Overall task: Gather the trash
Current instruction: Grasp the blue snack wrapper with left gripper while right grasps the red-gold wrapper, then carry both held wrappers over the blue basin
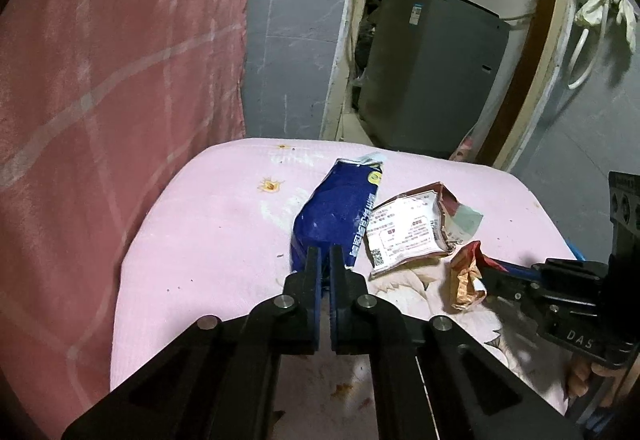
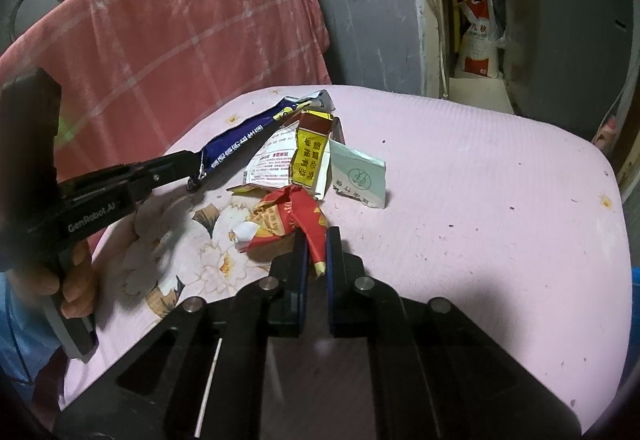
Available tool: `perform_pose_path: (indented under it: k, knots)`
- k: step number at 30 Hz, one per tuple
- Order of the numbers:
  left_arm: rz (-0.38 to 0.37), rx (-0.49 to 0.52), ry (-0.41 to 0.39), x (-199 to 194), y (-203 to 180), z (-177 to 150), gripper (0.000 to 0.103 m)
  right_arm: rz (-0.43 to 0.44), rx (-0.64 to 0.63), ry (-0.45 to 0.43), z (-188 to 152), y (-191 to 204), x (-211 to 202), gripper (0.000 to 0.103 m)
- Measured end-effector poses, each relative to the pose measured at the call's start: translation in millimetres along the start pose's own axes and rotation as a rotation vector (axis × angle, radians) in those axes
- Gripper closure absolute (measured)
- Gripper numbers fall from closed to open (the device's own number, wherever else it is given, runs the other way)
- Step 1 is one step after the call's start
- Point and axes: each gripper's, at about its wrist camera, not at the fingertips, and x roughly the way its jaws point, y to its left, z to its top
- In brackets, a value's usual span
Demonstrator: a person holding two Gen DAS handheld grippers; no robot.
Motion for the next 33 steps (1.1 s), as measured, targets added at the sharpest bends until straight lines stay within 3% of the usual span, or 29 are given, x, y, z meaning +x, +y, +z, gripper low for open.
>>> perform_pose_path:
  k: [10,16,23,28,33]
  knots:
    - [0.001,0.005,-0.066,-21.4,-9.9,-9.0,0.103,-0.010,0.016,-0.112,-3.3,-1.8,-21.5,0.096]
    - [-0.010,0.000,-0.143,-44.6,-21.0,-17.5,0.103,-0.008,0.031,-0.252,-10.1,-4.1,-52.3,0.096]
    - [-0.034,0.023,-0.297,-79.7,-59.1,-24.1,0.103,-0.027,0.068,-0.416,-19.5,-11.6,-98.3,0.096]
    - [-0.072,0.049,-0.407,-98.7,-96.1,-23.7,0.103,-0.088,0.099,-0.566,-32.7,-25.2,-150.8,0.096]
    - [-0.122,0.080,-0.471,-104.4,-135.8,-17.3,0.103,-0.153,0.130,-0.658,-45.5,-40.6,-195.3,0.096]
